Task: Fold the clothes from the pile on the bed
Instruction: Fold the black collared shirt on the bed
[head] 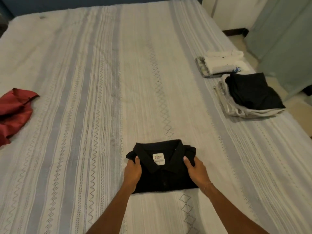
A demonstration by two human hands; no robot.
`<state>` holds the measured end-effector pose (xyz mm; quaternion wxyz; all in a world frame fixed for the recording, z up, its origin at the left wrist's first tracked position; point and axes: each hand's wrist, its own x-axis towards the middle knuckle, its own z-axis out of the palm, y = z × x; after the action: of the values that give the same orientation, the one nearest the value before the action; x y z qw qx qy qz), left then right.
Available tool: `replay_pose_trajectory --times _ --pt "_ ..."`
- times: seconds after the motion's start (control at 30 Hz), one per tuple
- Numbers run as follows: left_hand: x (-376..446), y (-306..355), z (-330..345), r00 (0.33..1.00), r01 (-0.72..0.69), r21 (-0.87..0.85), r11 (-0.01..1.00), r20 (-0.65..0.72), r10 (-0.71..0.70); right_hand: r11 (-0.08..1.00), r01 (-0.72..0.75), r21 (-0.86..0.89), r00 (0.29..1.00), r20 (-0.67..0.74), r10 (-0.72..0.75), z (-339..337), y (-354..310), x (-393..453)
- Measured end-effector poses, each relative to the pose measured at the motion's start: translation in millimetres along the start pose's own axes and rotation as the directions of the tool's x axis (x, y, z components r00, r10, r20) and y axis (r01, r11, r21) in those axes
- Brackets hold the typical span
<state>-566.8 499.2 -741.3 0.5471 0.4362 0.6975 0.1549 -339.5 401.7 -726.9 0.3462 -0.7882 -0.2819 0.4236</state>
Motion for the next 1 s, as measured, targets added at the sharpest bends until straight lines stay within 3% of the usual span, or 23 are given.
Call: replay_pose_trajectory --times 0.23,0.4,0.57,0.87,1.0 --pt "-34.1 64.7 14.9 0.991 -0.112 -0.125 0.986 0.055 0.12 0.99 0.127 0.06 0.98 -0.158 -0.117 -57.7 -47.9 -18.2" --pt "-56.9 145.3 45.8 0.992 -0.08 -0.154 0.985 0.088 0.095 0.982 0.173 0.075 0.961 -0.23 -0.152 -125.6 -87.9 0.4" --pt "-68.1 216.2 81.3 0.992 -0.045 -0.202 0.978 0.107 0.068 0.964 0.226 0.141 0.951 -0.247 -0.187 -193.1 -124.0 25.2" --pt "-47.3 331.1 177.0 0.979 -0.179 -0.192 0.965 0.059 0.193 0.976 0.162 0.147 0.975 -0.179 -0.135 -314.1 -155.0 138.4" --pt "-32.1 374.6 227.4 0.963 -0.266 -0.16 0.951 0.0 0.27 0.962 0.221 0.157 0.97 -0.139 -0.2 -369.8 -164.3 190.9"
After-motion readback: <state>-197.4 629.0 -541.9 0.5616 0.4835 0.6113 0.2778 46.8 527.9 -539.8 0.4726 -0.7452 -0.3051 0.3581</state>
